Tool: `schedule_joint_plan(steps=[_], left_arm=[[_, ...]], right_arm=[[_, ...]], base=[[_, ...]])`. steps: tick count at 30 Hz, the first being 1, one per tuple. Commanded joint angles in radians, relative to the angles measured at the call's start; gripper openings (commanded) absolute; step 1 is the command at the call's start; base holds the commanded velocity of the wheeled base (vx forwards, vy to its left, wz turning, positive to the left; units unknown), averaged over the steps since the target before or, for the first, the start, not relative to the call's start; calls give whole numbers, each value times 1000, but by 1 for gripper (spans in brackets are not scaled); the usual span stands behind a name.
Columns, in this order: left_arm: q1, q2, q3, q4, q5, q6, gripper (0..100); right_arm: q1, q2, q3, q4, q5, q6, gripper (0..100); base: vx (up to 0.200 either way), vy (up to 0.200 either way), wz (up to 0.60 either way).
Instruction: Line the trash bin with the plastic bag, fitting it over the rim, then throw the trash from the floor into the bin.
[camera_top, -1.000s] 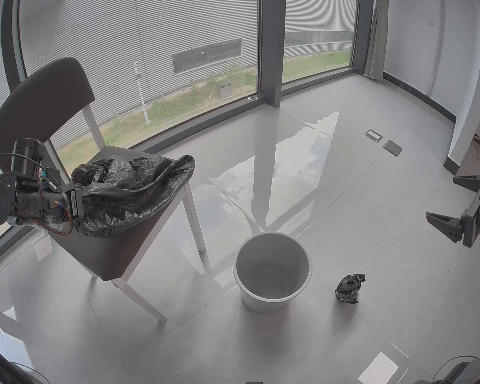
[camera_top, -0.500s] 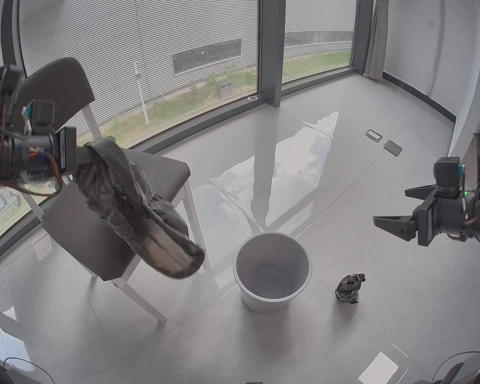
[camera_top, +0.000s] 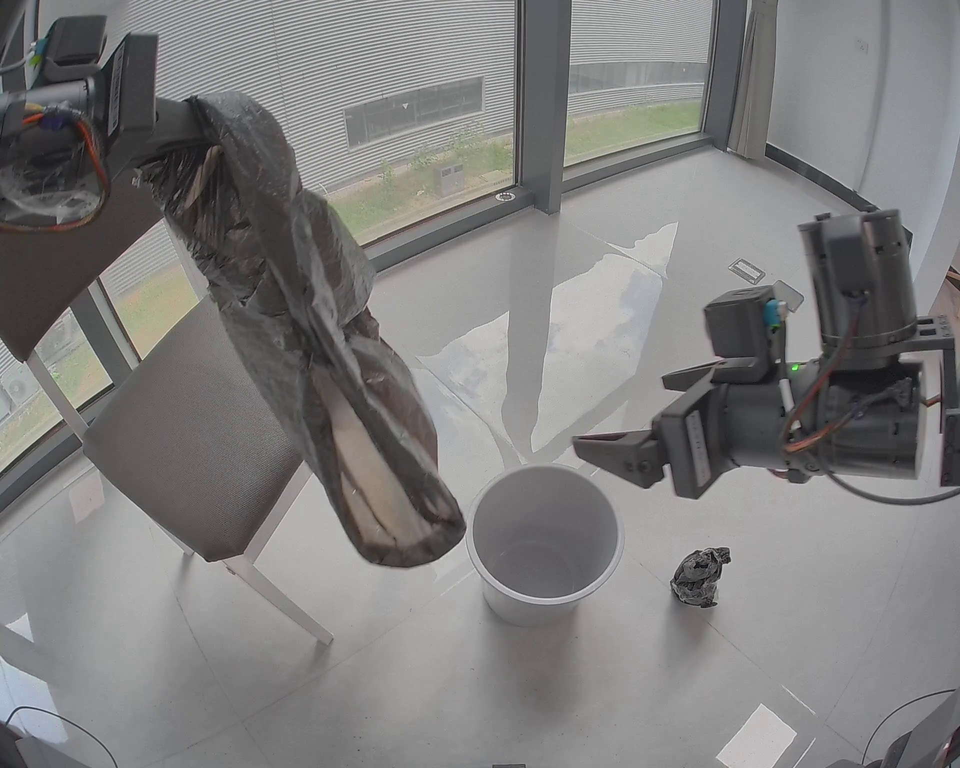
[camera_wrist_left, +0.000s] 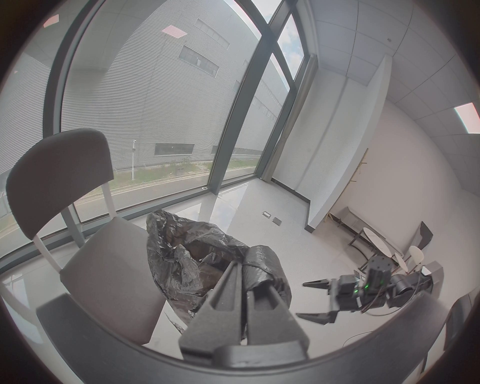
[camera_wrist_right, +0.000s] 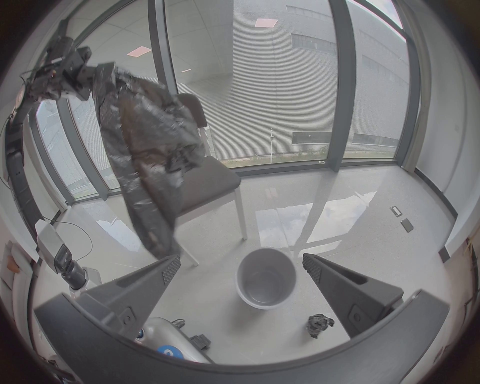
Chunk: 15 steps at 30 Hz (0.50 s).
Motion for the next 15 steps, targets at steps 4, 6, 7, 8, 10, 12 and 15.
schedule_joint_plan(steps=[4,6,7,8,10,12,15], left_arm=[[-34,11,-38,8,4,-6,0],[-34,7,-44,7,4,-17,0],[-34,5,-45,8,4,-17,0],[-34,4,-45,8,4,-17,0],[-34,4,-45,8,4,-23,0],[-36,2,-48,8,4,-35,0],[-43,2,-50,7,2,-35,0]], right_arm=[[98,152,-88,0,-43,37,100],[104,186,-119,5,-46,36,100],[104,198,-124,5,-46,33,100],[104,207,-127,3,-46,33,100],[103,222,-133,2,-46,33,100],[100,242,-138,0,-47,36,100],[100,256,-142,-12,-47,37,100]], base=[[0,0,0],[0,0,0],[0,0,0],[0,0,0],[0,0,0],[0,0,0],[0,0,0]])
